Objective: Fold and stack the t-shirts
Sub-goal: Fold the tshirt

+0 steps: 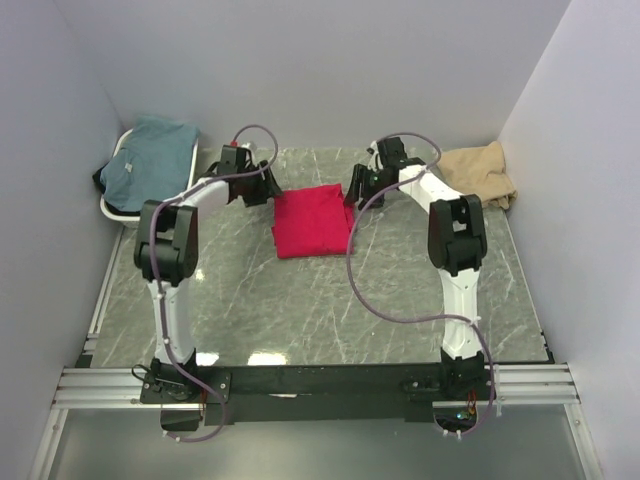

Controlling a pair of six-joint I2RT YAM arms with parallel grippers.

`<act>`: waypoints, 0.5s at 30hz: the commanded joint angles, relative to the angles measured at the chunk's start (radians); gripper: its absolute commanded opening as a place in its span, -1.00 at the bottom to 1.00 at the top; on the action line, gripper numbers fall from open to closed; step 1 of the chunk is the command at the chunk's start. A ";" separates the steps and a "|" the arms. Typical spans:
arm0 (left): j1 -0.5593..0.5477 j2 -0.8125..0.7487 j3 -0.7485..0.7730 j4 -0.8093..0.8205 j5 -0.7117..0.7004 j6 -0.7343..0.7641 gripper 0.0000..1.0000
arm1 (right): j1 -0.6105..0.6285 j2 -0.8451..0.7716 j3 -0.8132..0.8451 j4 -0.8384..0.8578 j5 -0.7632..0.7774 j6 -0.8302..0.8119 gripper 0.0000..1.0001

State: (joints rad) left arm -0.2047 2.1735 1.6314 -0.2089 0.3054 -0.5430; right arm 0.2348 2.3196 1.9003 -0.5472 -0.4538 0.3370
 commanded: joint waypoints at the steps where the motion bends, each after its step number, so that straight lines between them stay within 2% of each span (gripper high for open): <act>1: -0.010 -0.240 -0.169 0.063 -0.020 -0.031 0.32 | 0.003 -0.186 -0.128 0.064 0.015 -0.032 0.25; 7: -0.030 -0.377 -0.378 0.106 -0.002 -0.052 0.32 | 0.008 -0.253 -0.268 0.113 -0.008 -0.024 0.27; 15: -0.081 -0.359 -0.413 0.129 -0.005 -0.067 0.31 | 0.021 -0.213 -0.254 0.121 -0.029 -0.026 0.32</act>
State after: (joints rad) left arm -0.2630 1.8099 1.2232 -0.1184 0.2977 -0.5980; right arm 0.2405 2.1105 1.6264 -0.4694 -0.4637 0.3229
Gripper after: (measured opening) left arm 0.657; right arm 0.650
